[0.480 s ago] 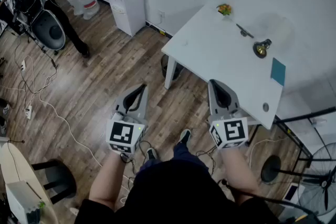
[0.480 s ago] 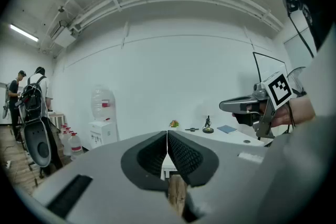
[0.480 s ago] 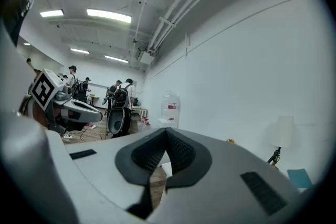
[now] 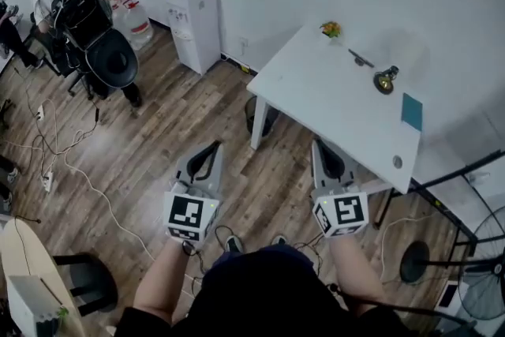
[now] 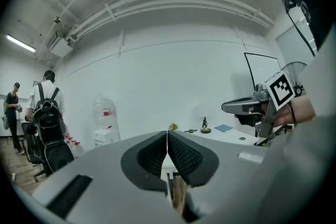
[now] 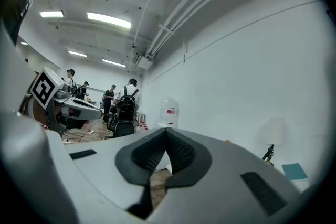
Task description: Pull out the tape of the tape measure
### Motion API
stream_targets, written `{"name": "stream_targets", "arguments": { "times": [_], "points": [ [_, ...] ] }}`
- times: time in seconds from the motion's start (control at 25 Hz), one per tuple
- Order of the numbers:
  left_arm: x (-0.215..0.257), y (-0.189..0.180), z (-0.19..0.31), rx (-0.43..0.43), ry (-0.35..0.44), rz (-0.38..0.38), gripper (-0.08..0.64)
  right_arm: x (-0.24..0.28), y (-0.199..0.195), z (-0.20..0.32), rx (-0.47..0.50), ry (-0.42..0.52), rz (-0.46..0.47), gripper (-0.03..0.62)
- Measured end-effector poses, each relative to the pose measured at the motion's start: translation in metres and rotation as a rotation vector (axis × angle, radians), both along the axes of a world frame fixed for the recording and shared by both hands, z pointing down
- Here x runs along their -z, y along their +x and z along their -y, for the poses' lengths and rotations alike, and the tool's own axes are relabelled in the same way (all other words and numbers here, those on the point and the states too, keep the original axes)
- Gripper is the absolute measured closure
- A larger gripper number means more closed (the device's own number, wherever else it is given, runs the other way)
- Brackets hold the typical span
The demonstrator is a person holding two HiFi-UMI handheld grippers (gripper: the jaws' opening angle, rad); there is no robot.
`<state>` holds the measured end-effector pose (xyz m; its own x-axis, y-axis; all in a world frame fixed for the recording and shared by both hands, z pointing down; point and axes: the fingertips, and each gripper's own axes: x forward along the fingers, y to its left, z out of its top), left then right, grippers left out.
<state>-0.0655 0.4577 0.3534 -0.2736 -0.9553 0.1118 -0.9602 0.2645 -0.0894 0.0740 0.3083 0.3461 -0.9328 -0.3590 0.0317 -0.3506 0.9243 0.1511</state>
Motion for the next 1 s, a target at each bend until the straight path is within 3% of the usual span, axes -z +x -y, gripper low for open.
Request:
{"name": "stream_targets", "arguments": {
  "times": [0.28, 0.36, 0.44, 0.76, 1.0],
  "points": [
    [0.032, 0.049, 0.010, 0.080, 0.021, 0.071, 0.539, 0.017, 0.040, 0.010, 0.073, -0.016, 0.068, 0.584],
    [0.040, 0.061, 0.018, 0.102, 0.018, 0.091, 0.335, 0.018, 0.051, 0.019, 0.087, -0.028, 0.074, 0.476],
    [0.044, 0.073, 0.025, 0.115, 0.010, 0.107, 0.296, 0.020, 0.063, 0.030, 0.100, -0.036, 0.087, 0.439],
    [0.042, 0.116, 0.041, 0.150, -0.009, 0.125, 0.296, 0.015, 0.098, 0.055, 0.165, -0.058, 0.096, 0.465],
    [0.022, 0.112, 0.055, 0.158, -0.050, 0.093, 0.298, -0.007, 0.093, 0.071, 0.168, -0.098, 0.072, 0.491]
  ]
}}
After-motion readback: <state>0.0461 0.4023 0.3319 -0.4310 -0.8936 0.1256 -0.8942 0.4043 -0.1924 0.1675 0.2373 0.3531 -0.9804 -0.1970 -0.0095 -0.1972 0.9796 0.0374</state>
